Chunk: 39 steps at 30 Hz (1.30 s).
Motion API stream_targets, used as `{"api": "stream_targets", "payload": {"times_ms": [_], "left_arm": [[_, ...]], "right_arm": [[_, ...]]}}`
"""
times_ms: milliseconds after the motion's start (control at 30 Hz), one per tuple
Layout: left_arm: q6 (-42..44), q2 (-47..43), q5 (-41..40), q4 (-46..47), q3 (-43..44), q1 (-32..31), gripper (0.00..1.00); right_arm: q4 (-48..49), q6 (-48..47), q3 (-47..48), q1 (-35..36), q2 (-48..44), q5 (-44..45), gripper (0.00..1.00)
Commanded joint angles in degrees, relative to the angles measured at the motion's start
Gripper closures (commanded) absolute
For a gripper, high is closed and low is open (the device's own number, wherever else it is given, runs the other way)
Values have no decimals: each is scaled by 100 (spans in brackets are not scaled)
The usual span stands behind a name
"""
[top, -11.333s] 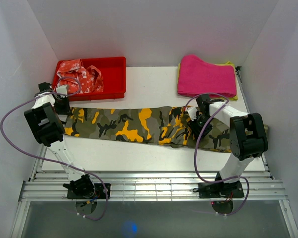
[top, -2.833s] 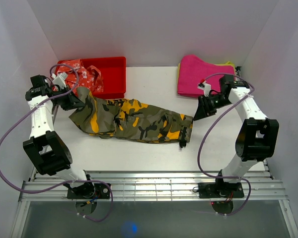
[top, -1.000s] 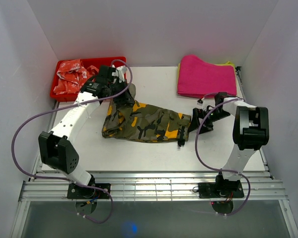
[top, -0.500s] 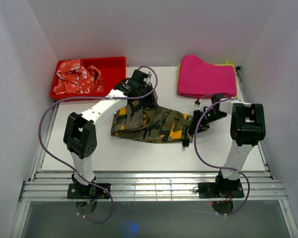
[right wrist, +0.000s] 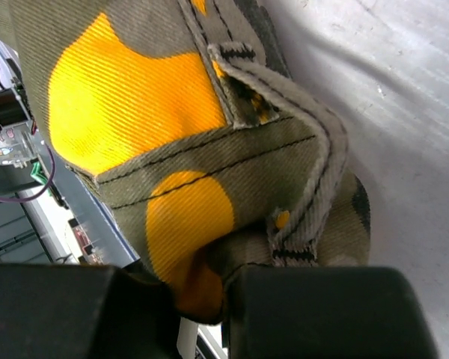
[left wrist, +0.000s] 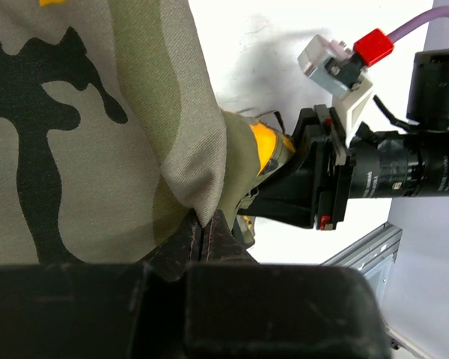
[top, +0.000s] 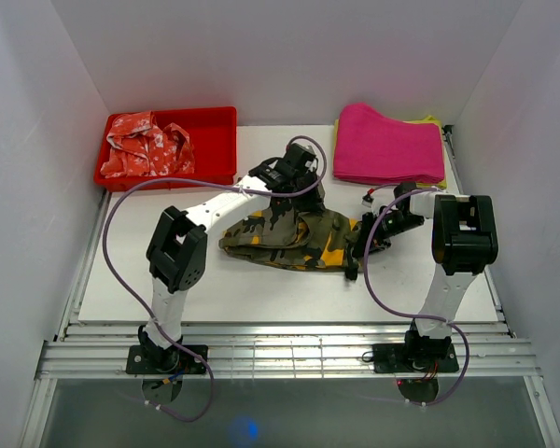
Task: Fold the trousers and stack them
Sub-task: Fold the trousers
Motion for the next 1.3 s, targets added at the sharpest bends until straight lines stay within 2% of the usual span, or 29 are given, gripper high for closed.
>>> {"api": "stream_targets", "payload": {"times_ms": [0,500,767,1267], "left_arm": [[-243,-103,-108,320,427,-190,100],[-744,451,-364,496,832,-911,100],[-850,829,-399,575,1042,-1017,100],[-1017,917,-320,592,1280,-1148,100]], "right_arm": [[6,-132,-101,57,-133,-159,85],[-12,-159,-84,57,-89,-291,87],[-64,-203,-84,57,-106,-362,86],[-64,-185,-93,48,-133,-432,86]]}}
